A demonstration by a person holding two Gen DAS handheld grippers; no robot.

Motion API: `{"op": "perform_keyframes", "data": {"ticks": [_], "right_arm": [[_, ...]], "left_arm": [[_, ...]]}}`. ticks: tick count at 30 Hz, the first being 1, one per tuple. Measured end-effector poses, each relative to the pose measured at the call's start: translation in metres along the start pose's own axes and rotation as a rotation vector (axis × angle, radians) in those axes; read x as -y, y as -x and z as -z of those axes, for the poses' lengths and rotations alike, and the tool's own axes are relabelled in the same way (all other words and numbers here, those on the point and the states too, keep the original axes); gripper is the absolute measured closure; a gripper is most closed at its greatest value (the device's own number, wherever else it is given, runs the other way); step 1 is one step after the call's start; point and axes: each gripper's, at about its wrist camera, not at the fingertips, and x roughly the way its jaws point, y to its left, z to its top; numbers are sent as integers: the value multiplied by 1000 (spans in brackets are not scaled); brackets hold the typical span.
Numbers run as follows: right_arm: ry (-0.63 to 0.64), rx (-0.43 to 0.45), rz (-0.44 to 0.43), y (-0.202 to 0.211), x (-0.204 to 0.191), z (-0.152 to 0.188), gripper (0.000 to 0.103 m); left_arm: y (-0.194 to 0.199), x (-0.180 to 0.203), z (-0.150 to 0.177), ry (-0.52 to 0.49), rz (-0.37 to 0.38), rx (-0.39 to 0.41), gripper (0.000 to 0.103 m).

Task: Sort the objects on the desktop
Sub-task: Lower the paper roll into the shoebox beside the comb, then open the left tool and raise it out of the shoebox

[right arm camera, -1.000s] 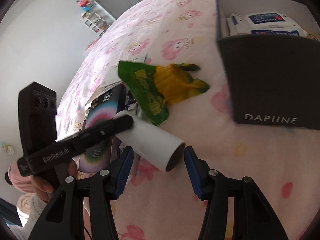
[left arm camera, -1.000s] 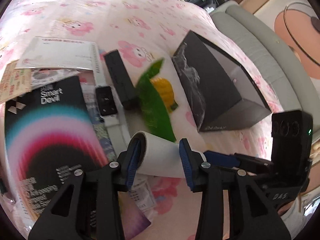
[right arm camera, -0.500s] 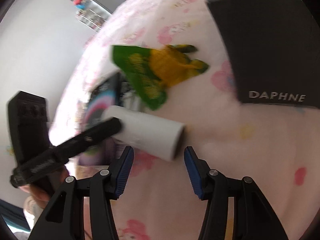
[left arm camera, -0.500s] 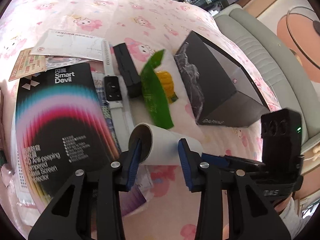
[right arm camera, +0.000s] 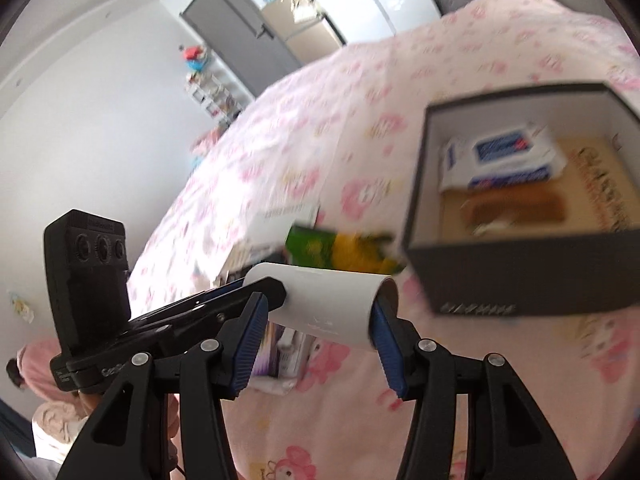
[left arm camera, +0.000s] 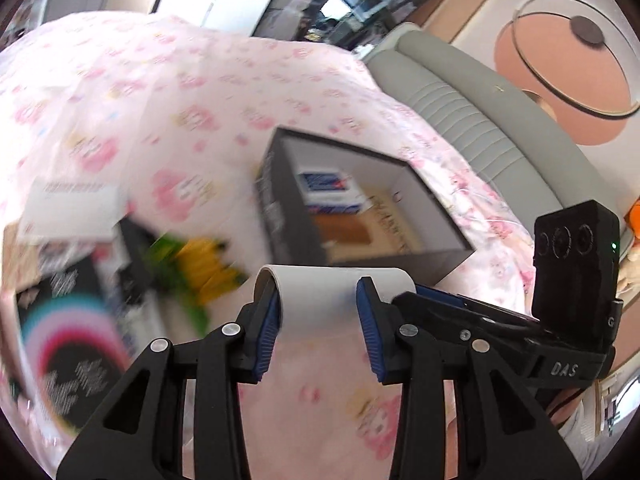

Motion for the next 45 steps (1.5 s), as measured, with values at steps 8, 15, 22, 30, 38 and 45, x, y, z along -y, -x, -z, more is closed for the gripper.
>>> {"op": "perform_keyframes", "data": {"ticks": [8, 15, 22, 30, 38, 45], "right_arm": [[-64, 92, 141, 19, 53, -49, 54], [-149, 35, 170, 10, 106, -60, 54], [-142, 24, 183, 3, 110, -60, 54], [-137, 24, 198, 3, 104, -55, 54], [-89, 44, 236, 15, 74, -42, 54], [-83, 50, 246, 22, 50, -34, 54]], "left_arm": [[-75, 53, -45, -38, 33, -21, 66], [-130, 50, -51, -11, -17, -107, 66], [-124, 34, -45, 26, -64, -113, 51], [-103, 32, -47, 20, -65, -75, 44], [-74, 39, -32, -5, -66, -38, 46], [-43, 45, -28, -39, -127, -8, 46]]}}
